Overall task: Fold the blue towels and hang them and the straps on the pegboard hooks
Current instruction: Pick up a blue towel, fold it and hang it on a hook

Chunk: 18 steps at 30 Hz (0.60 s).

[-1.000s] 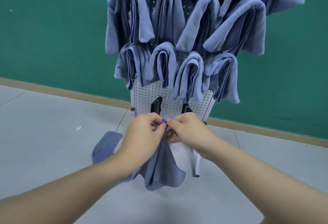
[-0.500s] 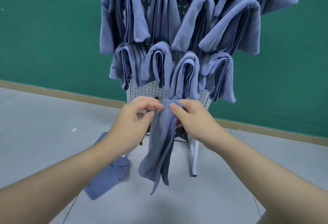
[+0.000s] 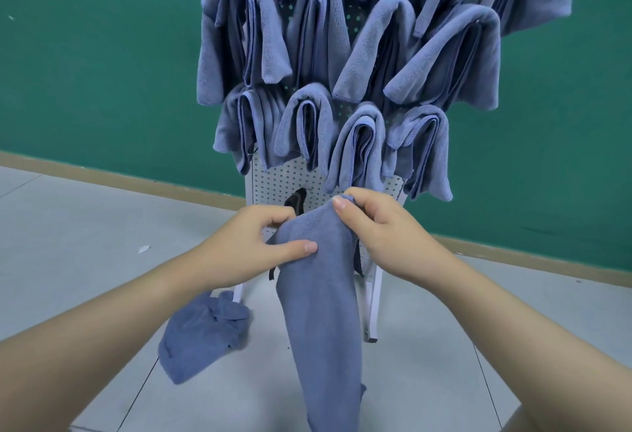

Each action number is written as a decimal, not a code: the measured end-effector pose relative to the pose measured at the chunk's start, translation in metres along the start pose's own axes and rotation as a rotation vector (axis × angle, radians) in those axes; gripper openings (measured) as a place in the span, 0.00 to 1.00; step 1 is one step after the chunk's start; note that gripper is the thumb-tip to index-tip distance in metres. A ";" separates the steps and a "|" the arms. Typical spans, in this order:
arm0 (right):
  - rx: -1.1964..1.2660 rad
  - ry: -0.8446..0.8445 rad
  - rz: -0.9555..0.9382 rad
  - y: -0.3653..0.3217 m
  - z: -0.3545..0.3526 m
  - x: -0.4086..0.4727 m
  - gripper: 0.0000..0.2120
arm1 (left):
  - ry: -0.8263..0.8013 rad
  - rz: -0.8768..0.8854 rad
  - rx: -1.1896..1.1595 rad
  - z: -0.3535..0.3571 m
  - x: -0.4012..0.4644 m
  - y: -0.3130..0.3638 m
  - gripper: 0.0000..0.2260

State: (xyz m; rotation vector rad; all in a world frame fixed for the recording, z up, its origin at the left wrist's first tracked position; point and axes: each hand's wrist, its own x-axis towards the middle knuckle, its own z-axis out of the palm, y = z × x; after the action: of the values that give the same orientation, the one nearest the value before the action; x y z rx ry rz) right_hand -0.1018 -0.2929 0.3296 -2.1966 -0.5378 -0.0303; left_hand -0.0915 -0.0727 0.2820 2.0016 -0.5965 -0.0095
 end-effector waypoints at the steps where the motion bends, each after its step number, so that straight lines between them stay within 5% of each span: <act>1: 0.003 0.023 0.023 0.001 0.000 0.000 0.19 | 0.011 -0.010 -0.024 0.001 0.000 0.000 0.20; 8: 0.111 0.340 0.087 0.003 0.009 0.002 0.20 | -0.092 -0.093 -0.169 -0.001 0.003 -0.002 0.18; 13: 0.073 0.313 0.089 0.008 0.007 0.005 0.21 | -0.327 -0.176 -0.007 0.002 -0.001 -0.015 0.07; 16: 0.040 0.197 0.095 0.008 0.005 0.002 0.23 | -0.202 -0.187 0.119 -0.005 0.001 -0.019 0.14; 18: 0.037 0.076 0.094 0.006 0.003 0.000 0.15 | -0.028 -0.165 0.152 -0.013 0.004 -0.020 0.18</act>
State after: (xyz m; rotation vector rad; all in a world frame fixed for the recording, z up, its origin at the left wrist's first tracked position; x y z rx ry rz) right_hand -0.1003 -0.2942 0.3231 -2.1730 -0.3899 -0.0531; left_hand -0.0763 -0.0561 0.2733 2.1969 -0.4599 -0.0950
